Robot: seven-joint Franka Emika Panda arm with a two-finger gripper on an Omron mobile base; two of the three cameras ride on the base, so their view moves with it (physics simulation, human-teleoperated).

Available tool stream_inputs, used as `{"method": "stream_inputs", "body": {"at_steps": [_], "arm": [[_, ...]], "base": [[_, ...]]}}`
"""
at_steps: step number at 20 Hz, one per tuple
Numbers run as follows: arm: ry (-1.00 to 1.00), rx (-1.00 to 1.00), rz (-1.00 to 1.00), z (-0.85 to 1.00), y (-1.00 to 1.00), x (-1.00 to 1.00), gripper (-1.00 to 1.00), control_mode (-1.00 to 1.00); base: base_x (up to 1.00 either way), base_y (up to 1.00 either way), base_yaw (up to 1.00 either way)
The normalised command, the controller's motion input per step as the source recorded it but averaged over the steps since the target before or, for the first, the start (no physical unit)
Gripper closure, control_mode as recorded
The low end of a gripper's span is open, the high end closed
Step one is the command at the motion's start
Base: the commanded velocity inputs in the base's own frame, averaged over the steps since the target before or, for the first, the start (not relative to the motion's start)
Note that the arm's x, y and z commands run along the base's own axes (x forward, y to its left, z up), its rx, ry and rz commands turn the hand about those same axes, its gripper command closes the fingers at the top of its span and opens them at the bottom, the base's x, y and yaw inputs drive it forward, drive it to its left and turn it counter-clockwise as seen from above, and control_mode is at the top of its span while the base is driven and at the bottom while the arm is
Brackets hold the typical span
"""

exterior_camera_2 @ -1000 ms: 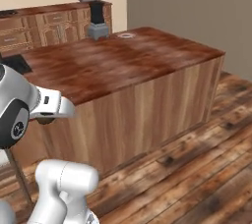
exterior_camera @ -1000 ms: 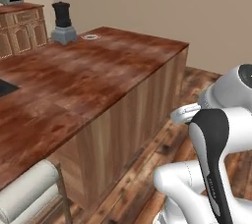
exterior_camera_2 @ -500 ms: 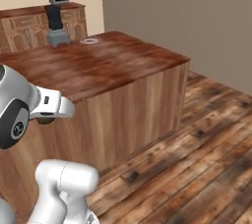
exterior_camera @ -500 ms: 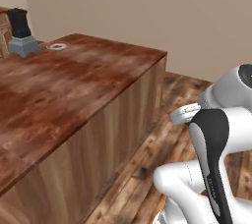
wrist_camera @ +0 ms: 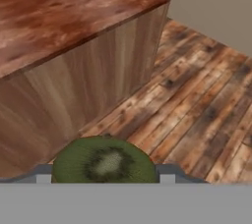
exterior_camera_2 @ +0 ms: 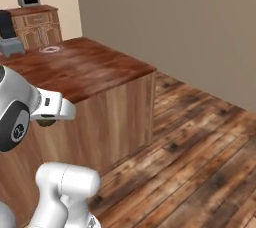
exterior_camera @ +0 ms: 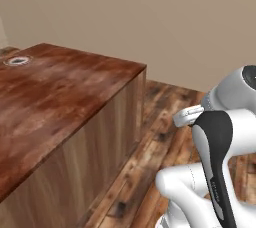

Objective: Pick the two kiwis from the fridge and place them on the plate next to the blender to make a fruit smoothie.

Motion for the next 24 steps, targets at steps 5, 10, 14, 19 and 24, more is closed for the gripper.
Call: {"method": "stream_inputs", "body": {"at_steps": [5, 10, 14, 19, 24], "arm": [[0.0, 0.0, 0.0, 0.0, 0.0, 0.0, 1.0, 1.0], [0.0, 0.0, 0.0, 0.0, 0.0, 0.0, 1.0, 1.0], [0.0, 0.0, 0.0, 0.0, 0.0, 0.0, 1.0, 1.0], [0.0, 0.0, 0.0, 0.0, 0.0, 0.0, 1.0, 1.0], [0.0, 0.0, 0.0, 0.0, 0.0, 0.0, 1.0, 1.0]], "base": [[0.99, -1.0, -0.18], [0.95, -1.0, -0.2], [0.97, -1.0, -0.2], [1.0, -1.0, -0.16], [1.0, -1.0, -0.08]]}}
